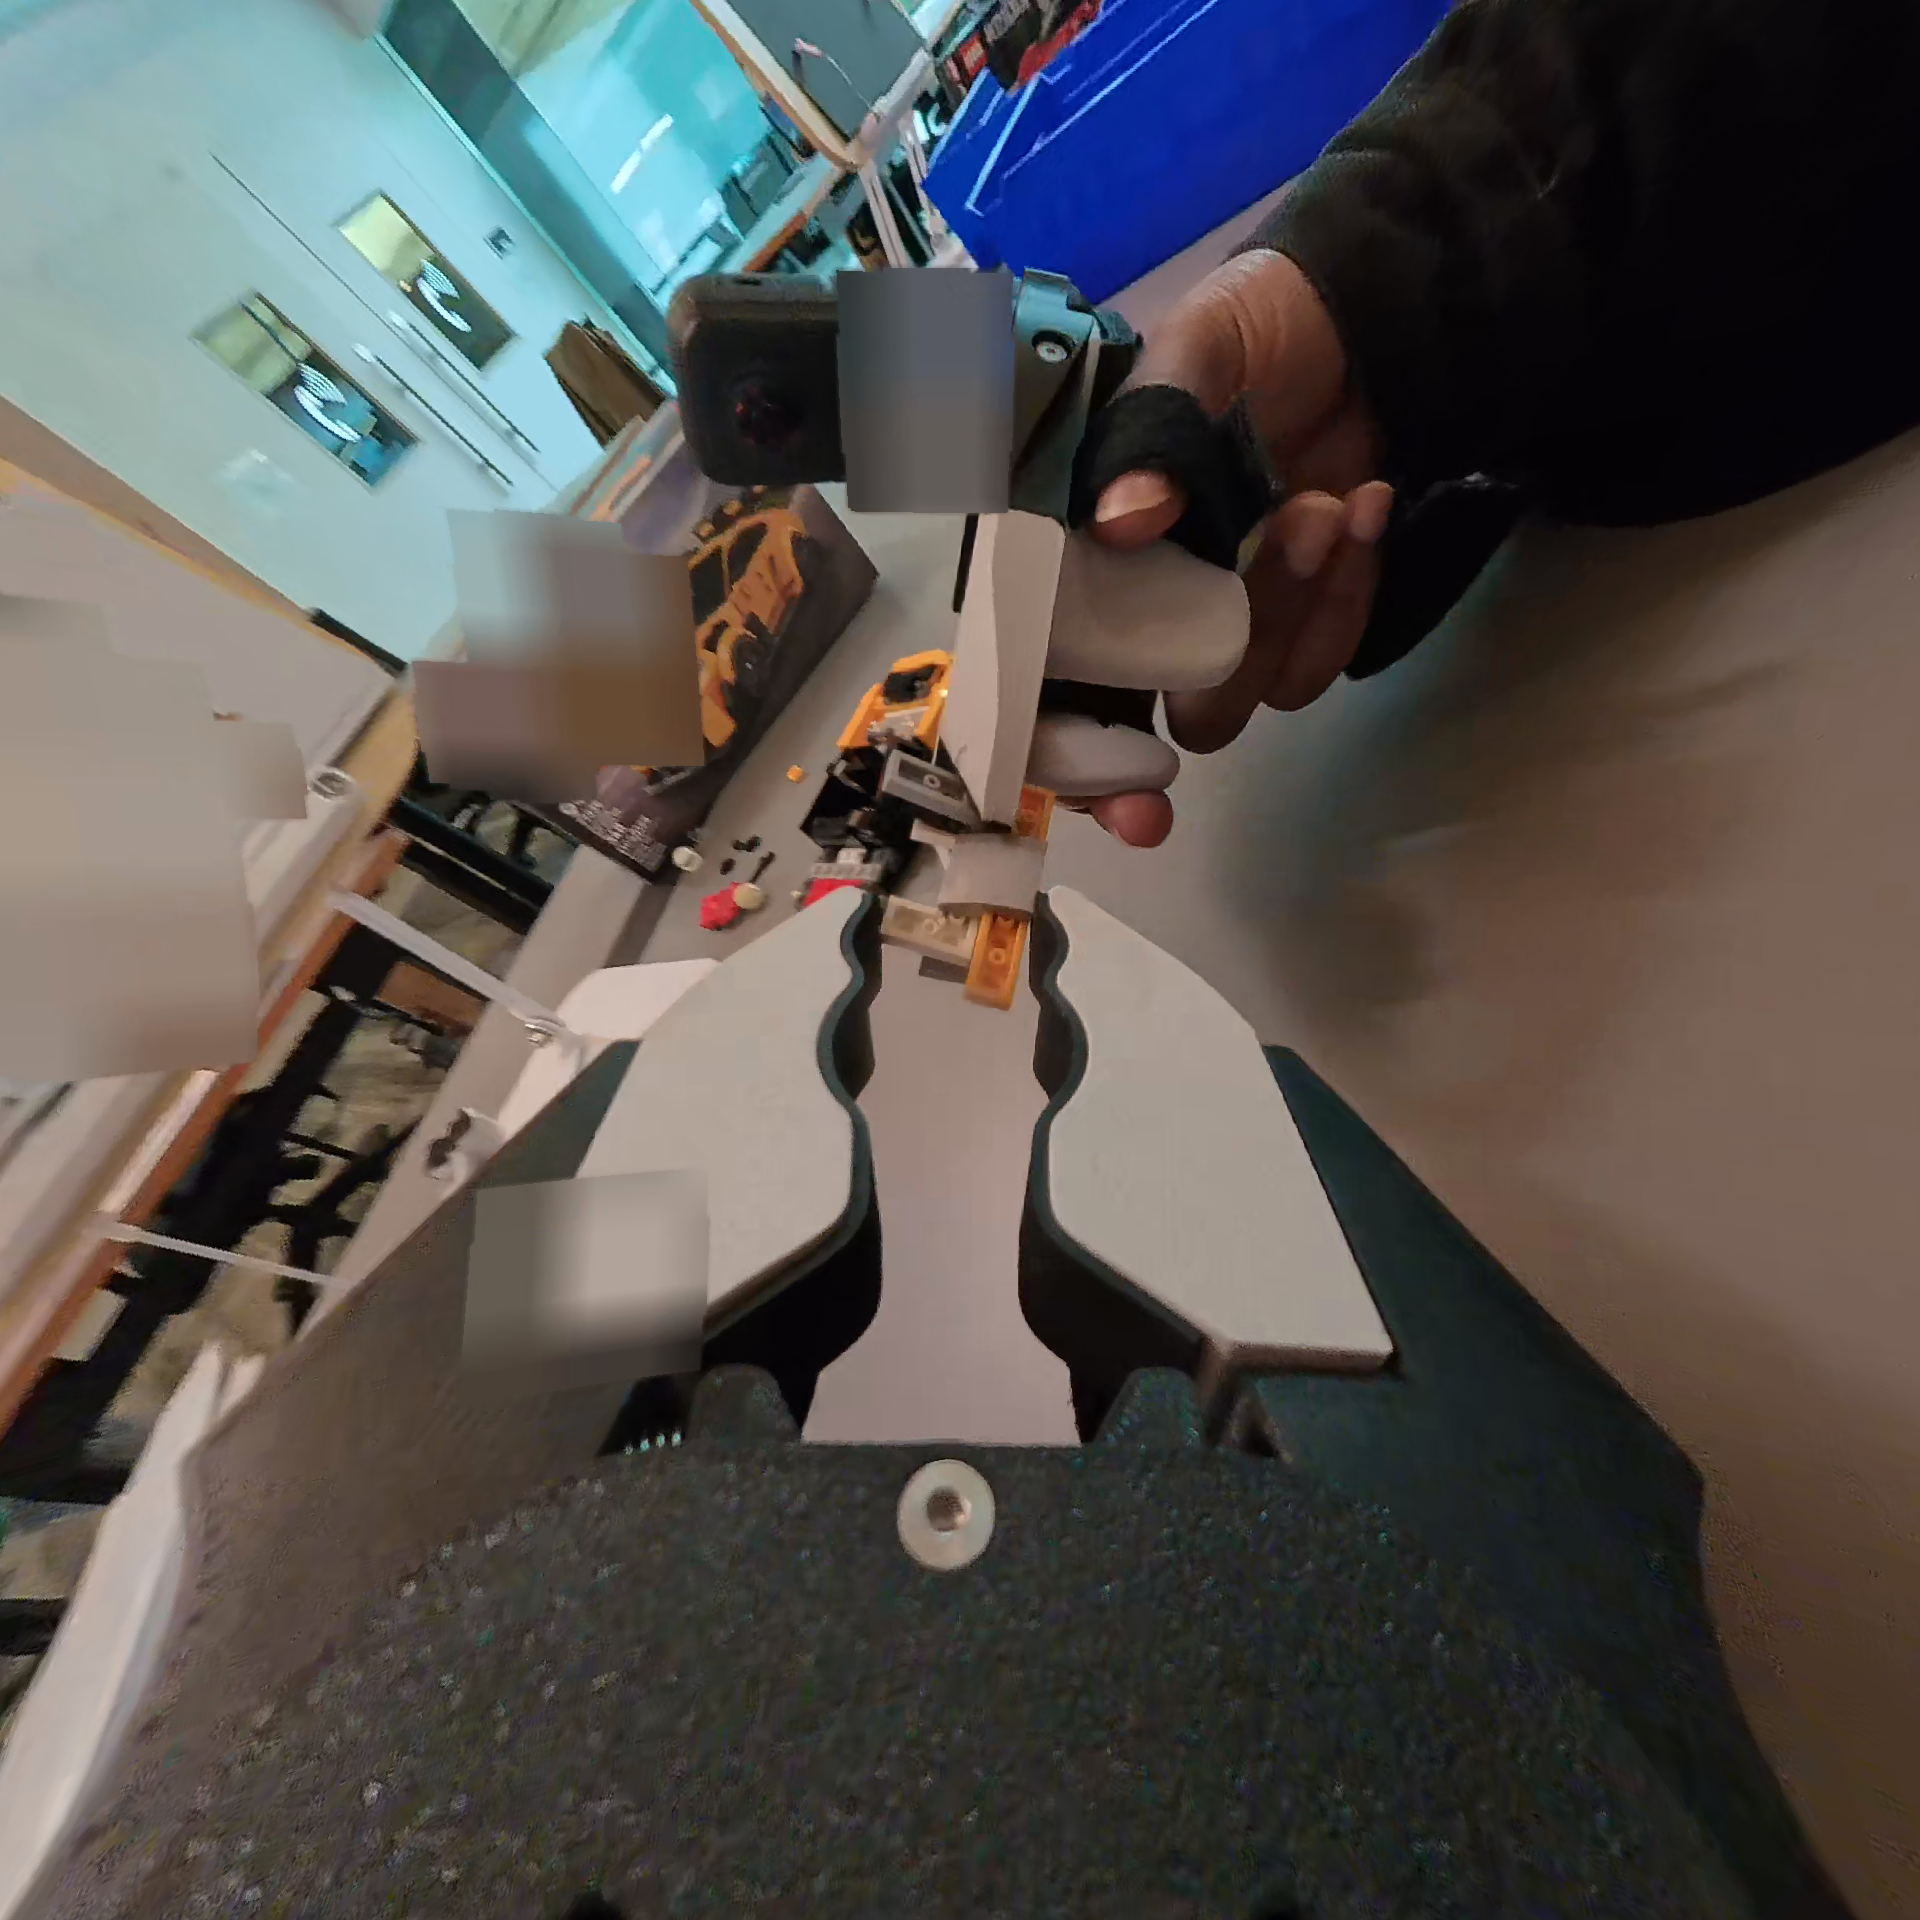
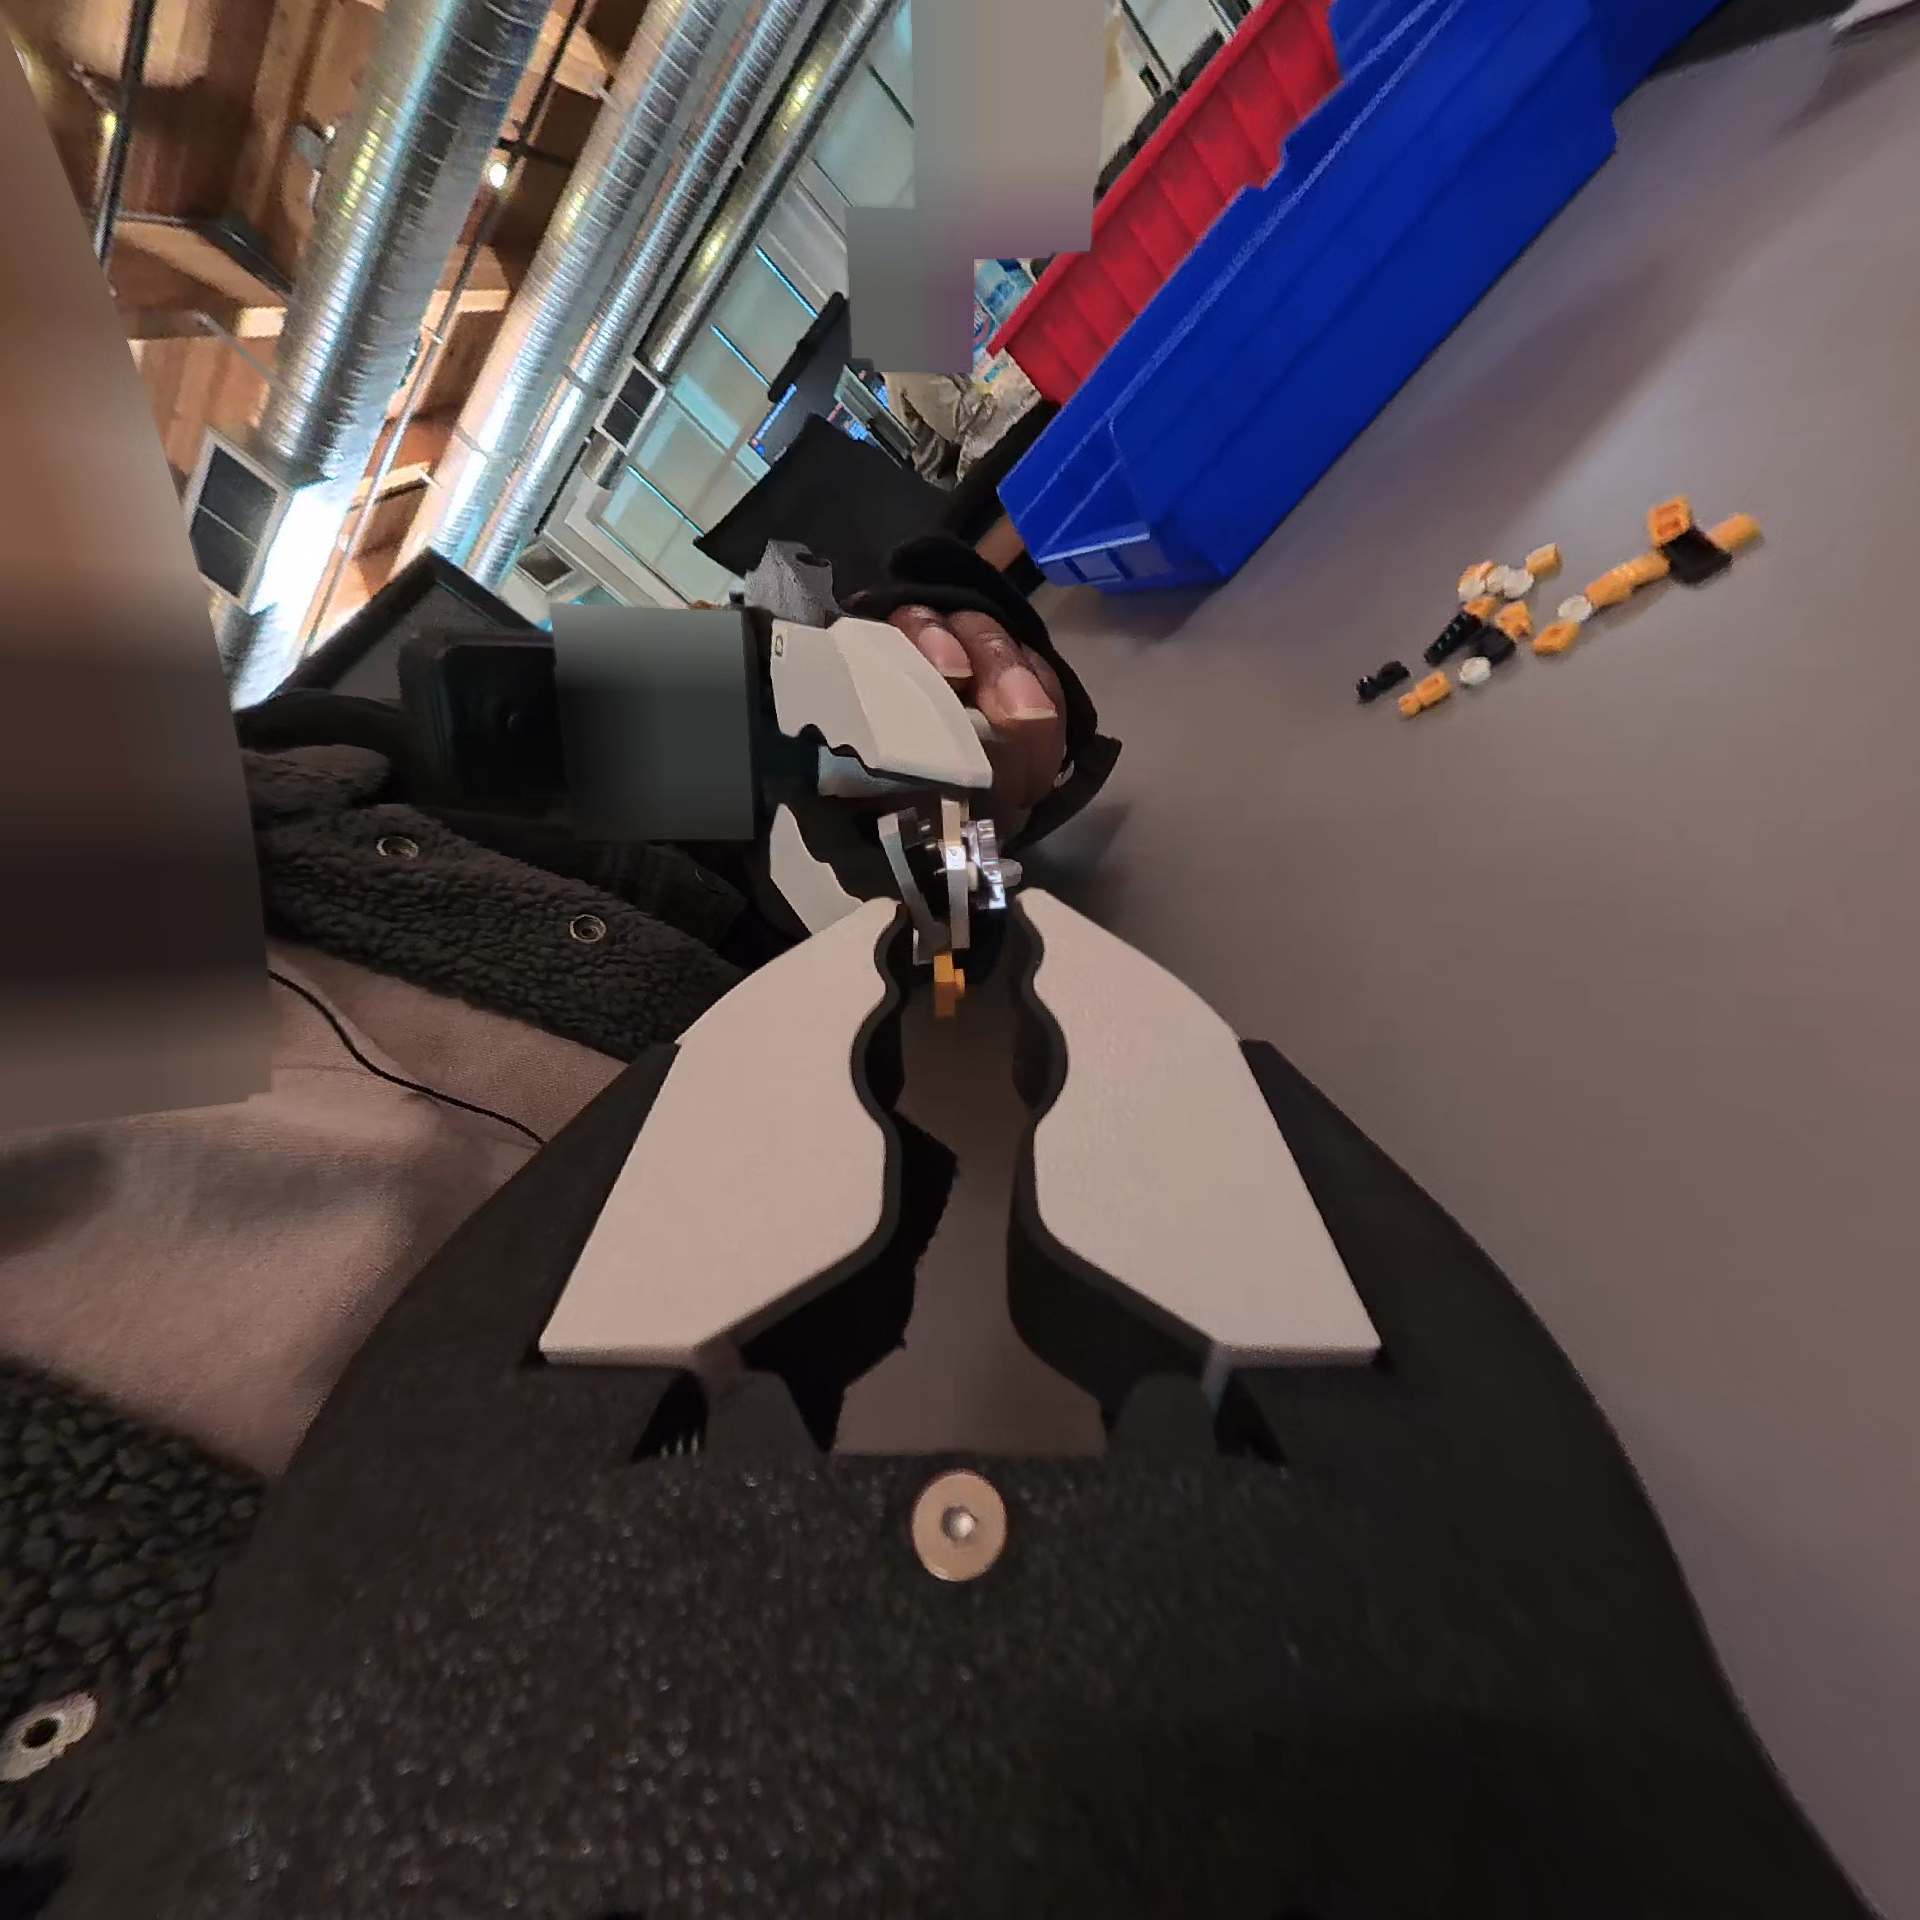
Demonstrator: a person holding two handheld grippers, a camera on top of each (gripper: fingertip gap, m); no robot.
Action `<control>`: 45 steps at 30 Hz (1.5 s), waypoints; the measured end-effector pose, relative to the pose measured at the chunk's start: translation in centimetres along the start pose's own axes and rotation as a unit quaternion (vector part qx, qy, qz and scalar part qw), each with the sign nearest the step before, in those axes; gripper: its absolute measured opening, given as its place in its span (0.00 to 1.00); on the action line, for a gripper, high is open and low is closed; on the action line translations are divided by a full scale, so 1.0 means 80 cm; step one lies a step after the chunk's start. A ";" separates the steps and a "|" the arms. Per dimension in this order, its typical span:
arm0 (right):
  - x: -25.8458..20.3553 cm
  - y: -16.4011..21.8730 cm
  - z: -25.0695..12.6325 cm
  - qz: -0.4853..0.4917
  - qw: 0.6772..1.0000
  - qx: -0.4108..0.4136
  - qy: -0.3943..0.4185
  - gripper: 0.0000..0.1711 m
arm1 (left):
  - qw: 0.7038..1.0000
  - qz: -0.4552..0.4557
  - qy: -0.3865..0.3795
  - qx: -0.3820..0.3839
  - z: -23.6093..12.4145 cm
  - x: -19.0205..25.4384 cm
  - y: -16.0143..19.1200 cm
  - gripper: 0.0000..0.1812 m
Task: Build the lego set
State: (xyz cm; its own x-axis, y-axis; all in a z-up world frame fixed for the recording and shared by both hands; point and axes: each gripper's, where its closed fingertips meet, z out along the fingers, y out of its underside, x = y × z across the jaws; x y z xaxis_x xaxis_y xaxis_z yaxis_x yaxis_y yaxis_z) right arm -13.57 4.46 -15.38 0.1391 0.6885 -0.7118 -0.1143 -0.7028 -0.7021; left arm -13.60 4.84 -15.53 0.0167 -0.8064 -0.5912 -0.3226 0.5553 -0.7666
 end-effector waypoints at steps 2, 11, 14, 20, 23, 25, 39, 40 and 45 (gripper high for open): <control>-0.003 -0.003 0.000 -0.016 1.000 0.008 -0.003 0.10 | 1.000 0.024 -0.018 0.006 -0.001 -0.002 -0.005 0.15; -0.006 -0.007 -0.004 -0.036 0.999 0.014 0.000 0.09 | 0.989 -0.117 0.067 0.056 -0.006 0.003 -0.009 0.19; -0.001 -0.003 -0.005 -0.067 0.997 -0.010 0.031 0.09 | 0.945 -0.275 0.161 0.082 -0.010 0.006 -0.005 0.20; 0.008 0.020 0.005 -0.157 0.979 -0.089 0.098 0.09 | 0.885 -0.386 0.254 0.051 -0.001 0.032 0.006 0.18; 0.003 0.020 0.005 -0.167 0.977 -0.089 0.095 0.09 | 0.885 -0.386 0.256 0.045 0.000 0.036 0.006 0.11; 0.002 0.019 0.005 -0.169 0.977 -0.089 0.097 0.09 | 0.879 -0.397 0.259 0.046 0.000 0.035 0.005 0.10; 0.007 0.016 0.002 -0.133 0.983 -0.082 0.099 0.09 | 0.866 -0.430 0.249 0.047 0.004 0.030 0.008 0.10; 0.008 0.016 0.002 -0.133 0.983 -0.082 0.099 0.09 | 0.867 -0.430 0.247 0.045 0.004 0.029 0.008 0.10; 0.010 0.016 0.002 -0.130 0.983 -0.080 0.098 0.10 | 0.873 -0.424 0.237 0.037 0.004 0.026 0.010 0.10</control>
State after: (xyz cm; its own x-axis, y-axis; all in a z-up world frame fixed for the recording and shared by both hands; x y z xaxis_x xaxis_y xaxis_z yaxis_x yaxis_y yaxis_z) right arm -13.77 4.11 -16.86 0.3328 0.8115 -0.4804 0.1044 -0.5380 -0.8365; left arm -13.55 3.70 -17.46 -0.1792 -0.9178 0.3543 -0.3213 -0.2857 -0.9028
